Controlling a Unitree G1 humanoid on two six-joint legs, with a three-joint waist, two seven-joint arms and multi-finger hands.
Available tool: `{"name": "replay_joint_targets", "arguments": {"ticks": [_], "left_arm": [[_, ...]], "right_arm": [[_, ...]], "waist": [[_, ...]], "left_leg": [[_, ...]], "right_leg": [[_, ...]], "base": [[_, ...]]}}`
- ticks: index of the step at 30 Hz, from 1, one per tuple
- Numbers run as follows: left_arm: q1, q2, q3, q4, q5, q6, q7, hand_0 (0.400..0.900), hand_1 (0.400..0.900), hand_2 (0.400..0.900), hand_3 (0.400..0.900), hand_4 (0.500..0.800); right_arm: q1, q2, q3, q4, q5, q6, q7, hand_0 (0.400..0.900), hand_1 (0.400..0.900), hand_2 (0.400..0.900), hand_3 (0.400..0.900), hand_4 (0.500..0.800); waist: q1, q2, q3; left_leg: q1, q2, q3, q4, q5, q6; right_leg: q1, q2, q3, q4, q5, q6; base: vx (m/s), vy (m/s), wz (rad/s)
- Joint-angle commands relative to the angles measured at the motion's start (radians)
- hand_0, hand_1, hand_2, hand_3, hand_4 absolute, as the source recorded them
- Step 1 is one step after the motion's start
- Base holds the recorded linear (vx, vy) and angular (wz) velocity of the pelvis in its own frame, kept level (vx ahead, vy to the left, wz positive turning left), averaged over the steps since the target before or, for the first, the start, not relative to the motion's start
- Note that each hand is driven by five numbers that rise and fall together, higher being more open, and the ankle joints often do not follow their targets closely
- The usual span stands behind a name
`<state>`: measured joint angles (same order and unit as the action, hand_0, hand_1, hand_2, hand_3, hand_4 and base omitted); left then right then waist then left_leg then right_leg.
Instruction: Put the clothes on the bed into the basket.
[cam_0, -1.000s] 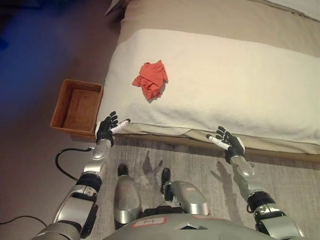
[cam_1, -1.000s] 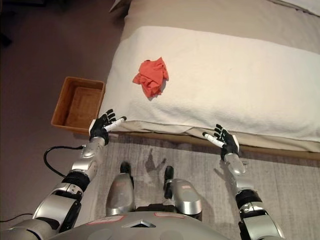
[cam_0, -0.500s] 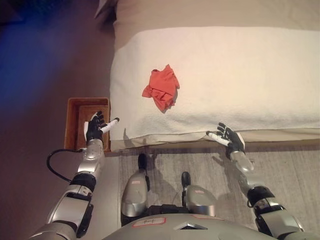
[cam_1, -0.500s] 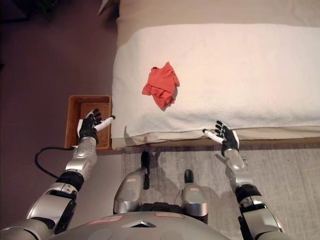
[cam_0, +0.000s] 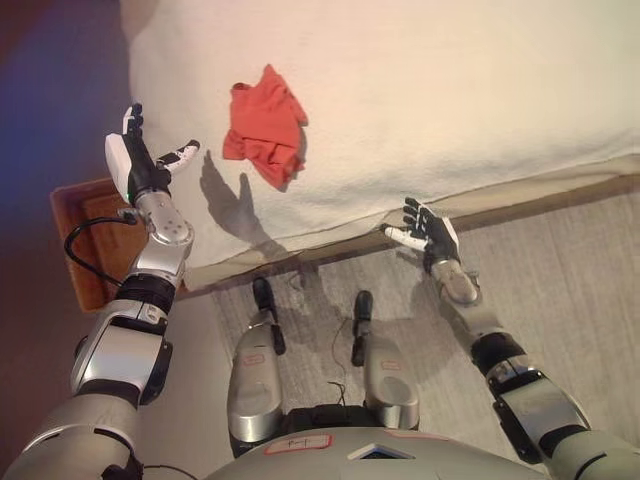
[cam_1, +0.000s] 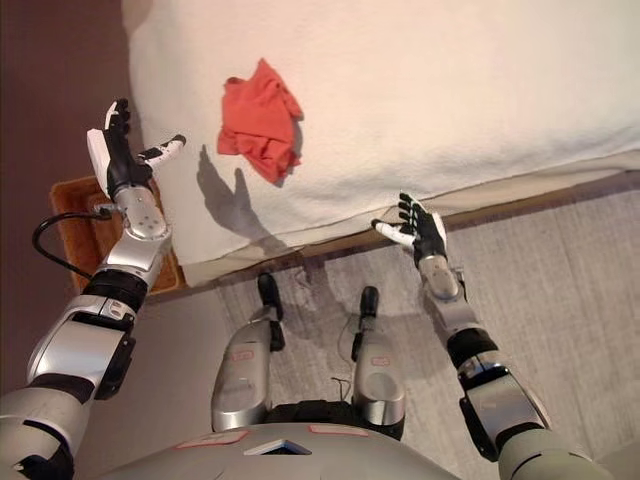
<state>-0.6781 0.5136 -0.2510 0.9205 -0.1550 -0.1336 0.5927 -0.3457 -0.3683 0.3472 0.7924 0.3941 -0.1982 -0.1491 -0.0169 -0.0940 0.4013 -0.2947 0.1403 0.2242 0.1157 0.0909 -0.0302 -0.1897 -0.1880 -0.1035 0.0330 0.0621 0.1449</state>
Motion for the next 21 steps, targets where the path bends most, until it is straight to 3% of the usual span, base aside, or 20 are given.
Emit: {"name": "replay_joint_targets", "arguments": {"ticks": [1,12,16,21], "left_arm": [[-0.163,0.052,0.008,0.035,-0.021,-0.062,0.025,0.900,0.900,0.900,0.900,0.800],[-0.294,0.061,-0.030,0.114,-0.103,-0.075,-0.045,0.900,0.900,0.900,0.900,0.800],[-0.306,0.055,-0.019,0.114,-0.180,-0.094,-0.080,0.900,0.900,0.900,0.900,0.800],[-0.318,0.055,-0.029,0.110,-0.188,-0.099,-0.105,0.900,0.900,0.900,0.900,0.800]], "right_arm": [[-0.032,-0.066,-0.062,-0.071,0.002,-0.071,-0.031,0.900,0.900,0.900,0.900,0.800],[-0.022,-0.091,-0.072,-0.142,-0.009,-0.090,-0.033,0.900,0.900,0.900,0.900,0.800],[-0.024,-0.092,-0.075,-0.148,-0.014,-0.091,-0.038,0.900,0.900,0.900,0.900,0.800],[-0.029,-0.094,-0.076,-0.157,-0.027,-0.095,-0.043,0.900,0.900,0.900,0.900,0.800]], "waist": [[-0.008,-0.002,-0.029],[-0.067,-0.018,-0.030],[-0.082,-0.017,-0.027],[-0.100,-0.014,-0.025]], "left_leg": [[-0.102,0.059,-0.108,0.065,0.003,-0.064],[-0.181,0.067,-0.090,0.045,0.021,-0.079],[-0.204,0.067,-0.085,0.038,0.025,-0.082],[-0.227,0.066,-0.075,0.040,0.019,-0.085]], "right_leg": [[-0.017,-0.085,-0.005,0.037,0.064,0.063],[-0.110,-0.074,0.010,0.011,0.103,0.077],[-0.136,-0.073,0.020,-0.001,0.116,0.081],[-0.168,-0.070,0.035,-0.007,0.120,0.081]], "base": [[-0.04,-0.009,-0.12],[-0.02,0.006,-0.16],[-0.02,0.025,-0.15],[-0.01,0.025,-0.15]]}}
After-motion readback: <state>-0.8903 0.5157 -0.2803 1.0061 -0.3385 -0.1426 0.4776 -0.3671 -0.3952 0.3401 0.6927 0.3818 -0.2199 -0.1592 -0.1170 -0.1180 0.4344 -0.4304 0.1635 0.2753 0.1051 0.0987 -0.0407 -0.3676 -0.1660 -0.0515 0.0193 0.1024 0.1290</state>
